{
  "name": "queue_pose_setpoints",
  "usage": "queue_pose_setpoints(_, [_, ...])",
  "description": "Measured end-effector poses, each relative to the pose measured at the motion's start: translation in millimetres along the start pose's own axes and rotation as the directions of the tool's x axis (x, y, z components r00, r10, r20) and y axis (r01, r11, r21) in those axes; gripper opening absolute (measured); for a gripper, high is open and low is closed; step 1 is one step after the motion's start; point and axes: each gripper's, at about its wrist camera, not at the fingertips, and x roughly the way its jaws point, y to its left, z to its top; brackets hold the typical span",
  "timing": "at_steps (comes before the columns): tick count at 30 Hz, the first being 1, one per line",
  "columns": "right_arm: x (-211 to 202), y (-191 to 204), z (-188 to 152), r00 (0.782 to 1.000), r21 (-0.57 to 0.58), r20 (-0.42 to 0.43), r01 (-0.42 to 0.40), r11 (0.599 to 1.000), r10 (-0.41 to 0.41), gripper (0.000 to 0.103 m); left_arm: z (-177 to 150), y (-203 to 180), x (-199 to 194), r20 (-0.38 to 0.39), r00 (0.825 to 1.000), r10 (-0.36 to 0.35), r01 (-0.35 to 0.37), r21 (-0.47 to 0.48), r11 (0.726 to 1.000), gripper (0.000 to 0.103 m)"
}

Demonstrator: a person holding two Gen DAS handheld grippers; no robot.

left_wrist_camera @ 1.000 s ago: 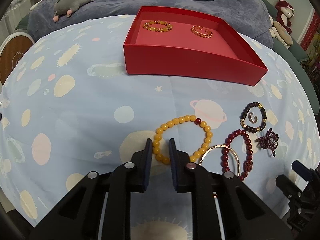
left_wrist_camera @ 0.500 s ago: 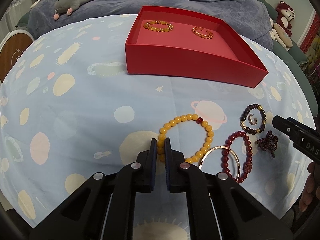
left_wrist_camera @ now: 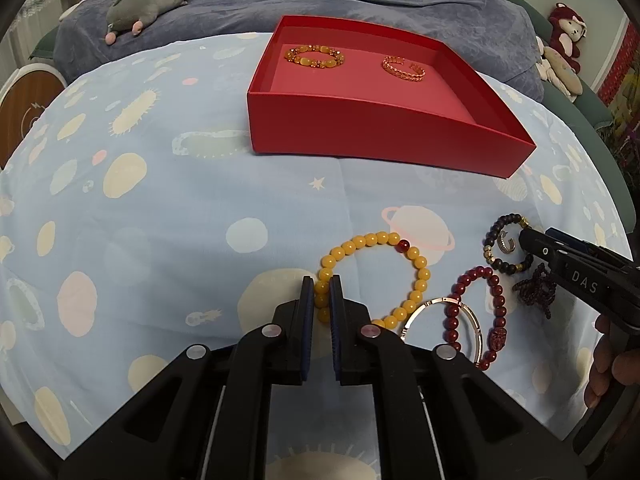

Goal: Organize jewelry
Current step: 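Grasp the dark bead bracelet with gold beads with the right tool while the left tool lifts its bracelet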

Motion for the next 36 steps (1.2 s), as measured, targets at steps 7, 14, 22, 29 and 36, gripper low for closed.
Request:
queue_pose_setpoints(7, [-5, 5, 1, 0.999, 0.004, -0.020, -0.050, 0.999, 0.050, 0.007, 4, 2, -1, -0.023, 1.000, -0.009, 0.009, -0.009, 1.000, 0.007])
queue_pose_setpoints(14, [-35, 6, 5, 0.994, 0.025, 0.031, -0.101, 0.995, 0.101, 0.007, 11, 5, -20, 0.001, 1.000, -0.020, 0.020, -0.029, 0.999, 0.007])
queue_pose_setpoints(22, [-82, 7, 7, 0.983, 0.015, 0.092, -0.161, 0.987, 0.159, 0.007, 21, 2, -62, 0.048, 0.997, -0.065, 0.066, -0.025, 0.998, 0.007])
queue_pose_setpoints(29, [-108, 5, 10, 0.976, -0.011, 0.111, -0.186, 0.983, 0.186, 0.007, 34, -6, -88, 0.057, 0.995, -0.078, 0.078, 0.008, 0.997, 0.007])
queue_pose_setpoints(36, [-114, 14, 38, 0.968, -0.062, 0.121, -0.214, 0.975, 0.220, 0.007, 68, -26, -100, 0.087, 0.987, -0.132, 0.126, 0.069, 0.990, 0.007])
